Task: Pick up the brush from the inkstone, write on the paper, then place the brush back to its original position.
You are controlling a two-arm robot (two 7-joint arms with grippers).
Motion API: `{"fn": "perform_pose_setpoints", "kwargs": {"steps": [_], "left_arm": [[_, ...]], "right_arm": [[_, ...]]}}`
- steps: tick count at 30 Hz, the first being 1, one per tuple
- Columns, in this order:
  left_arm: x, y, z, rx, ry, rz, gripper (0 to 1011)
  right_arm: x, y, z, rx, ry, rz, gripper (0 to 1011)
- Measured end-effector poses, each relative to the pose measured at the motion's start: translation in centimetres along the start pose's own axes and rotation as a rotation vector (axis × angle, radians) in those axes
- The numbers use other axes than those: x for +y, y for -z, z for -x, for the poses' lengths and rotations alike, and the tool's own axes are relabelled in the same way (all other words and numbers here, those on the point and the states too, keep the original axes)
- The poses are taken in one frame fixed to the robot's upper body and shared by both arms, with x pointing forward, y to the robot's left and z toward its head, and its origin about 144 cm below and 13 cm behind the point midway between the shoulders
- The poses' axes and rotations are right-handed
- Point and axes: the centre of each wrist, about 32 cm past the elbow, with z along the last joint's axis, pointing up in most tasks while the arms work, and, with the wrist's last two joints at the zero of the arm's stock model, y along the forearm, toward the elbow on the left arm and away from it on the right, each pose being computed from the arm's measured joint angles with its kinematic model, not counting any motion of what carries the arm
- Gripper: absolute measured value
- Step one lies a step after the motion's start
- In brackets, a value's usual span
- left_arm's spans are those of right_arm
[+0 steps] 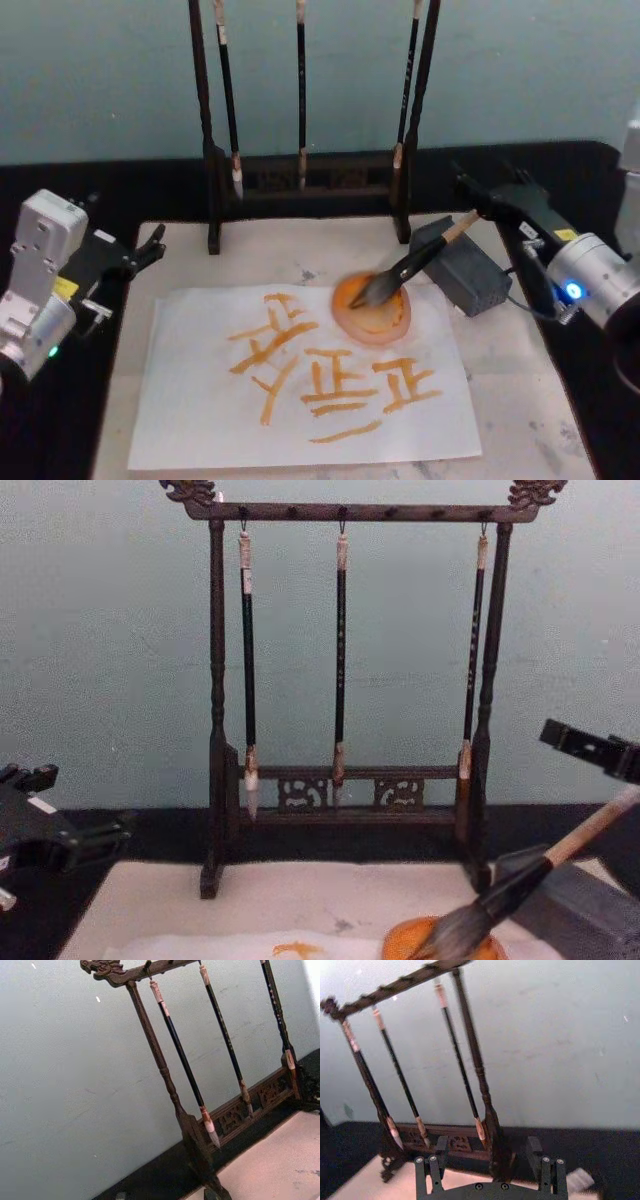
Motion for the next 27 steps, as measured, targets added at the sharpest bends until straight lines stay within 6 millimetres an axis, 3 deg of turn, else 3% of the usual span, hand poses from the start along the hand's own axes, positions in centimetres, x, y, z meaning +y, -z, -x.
{"fn": "perform_pose_setpoints", "kwargs": {"steps": [12, 27], "left_arm": [[0.0, 0.0, 0.0, 0.0, 0.0, 0.0, 1010], [0.0, 0.0, 0.0, 0.0, 0.0, 0.0, 1009]], "right_arm": [[1.4, 1.9, 0.5, -0.266, -0.014, -0.013, 1000], [1.7, 2.2, 0.6, -0.353, -0.014, 0.033, 1000]]}}
